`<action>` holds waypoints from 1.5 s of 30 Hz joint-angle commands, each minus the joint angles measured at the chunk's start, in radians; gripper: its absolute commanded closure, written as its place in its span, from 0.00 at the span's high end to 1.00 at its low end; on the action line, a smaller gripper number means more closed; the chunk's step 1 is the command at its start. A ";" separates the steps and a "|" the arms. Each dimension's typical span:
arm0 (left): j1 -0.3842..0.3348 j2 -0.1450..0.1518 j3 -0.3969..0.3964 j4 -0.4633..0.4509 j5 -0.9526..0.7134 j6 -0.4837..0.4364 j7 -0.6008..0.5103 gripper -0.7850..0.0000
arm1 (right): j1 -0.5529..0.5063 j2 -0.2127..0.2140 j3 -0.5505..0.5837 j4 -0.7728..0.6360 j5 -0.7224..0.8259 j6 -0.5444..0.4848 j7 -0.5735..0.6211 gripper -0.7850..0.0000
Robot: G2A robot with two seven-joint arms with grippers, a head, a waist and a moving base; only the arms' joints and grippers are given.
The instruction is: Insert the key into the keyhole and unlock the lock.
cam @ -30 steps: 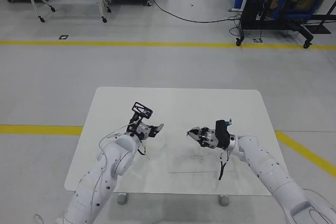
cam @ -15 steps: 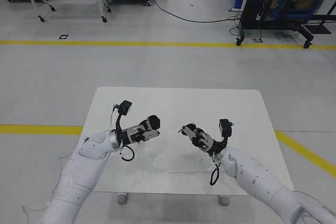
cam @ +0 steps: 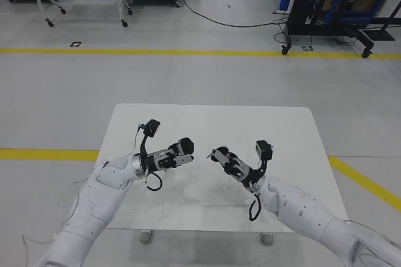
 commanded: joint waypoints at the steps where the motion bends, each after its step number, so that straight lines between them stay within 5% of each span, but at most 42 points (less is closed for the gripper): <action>1: -0.024 0.005 0.048 0.016 0.060 -0.015 0.015 0.40 | 0.024 -0.004 -0.054 0.009 0.082 0.000 0.007 0.00; 4: -0.054 0.010 0.087 0.043 0.063 -0.027 0.027 0.46 | 0.064 -0.005 -0.112 0.024 0.132 0.000 0.010 0.00; 5: -0.062 0.013 0.095 0.048 0.068 -0.027 0.027 0.56 | 0.077 -0.005 -0.124 0.037 0.129 0.000 0.007 0.00; 6: -0.070 0.015 0.098 0.057 0.078 -0.027 0.027 0.97 | 0.093 -0.003 -0.134 0.054 0.105 0.000 0.009 0.00; 7: -0.076 0.017 0.097 0.067 0.089 -0.027 0.027 1.00 | 0.093 -0.003 -0.134 0.054 0.105 0.000 0.009 0.00; 15: -0.071 0.018 0.096 0.062 0.094 -0.015 0.041 1.00 | 0.093 -0.003 -0.134 0.054 0.105 0.000 0.009 0.00; 24: -0.051 0.026 0.097 0.032 0.063 -0.026 0.040 1.00 | 0.043 -0.014 -0.102 -0.024 0.269 0.000 0.174 0.00; 25: -0.051 0.027 0.098 0.032 0.063 -0.026 0.039 1.00 | 0.042 -0.016 -0.100 -0.022 0.286 0.000 0.196 0.00; 29: -0.049 0.028 0.105 0.027 0.047 -0.027 0.035 0.63 | 0.039 -0.028 -0.087 -0.016 0.336 0.000 0.270 0.00; 32: -0.051 0.030 0.115 0.028 0.022 -0.023 0.023 0.49 | 0.034 -0.035 -0.071 -0.013 0.359 0.000 0.309 0.00; 45: -0.065 0.033 0.131 0.036 0.036 0.004 0.029 0.37 | -0.012 -0.050 0.024 -0.010 0.332 0.000 0.377 0.00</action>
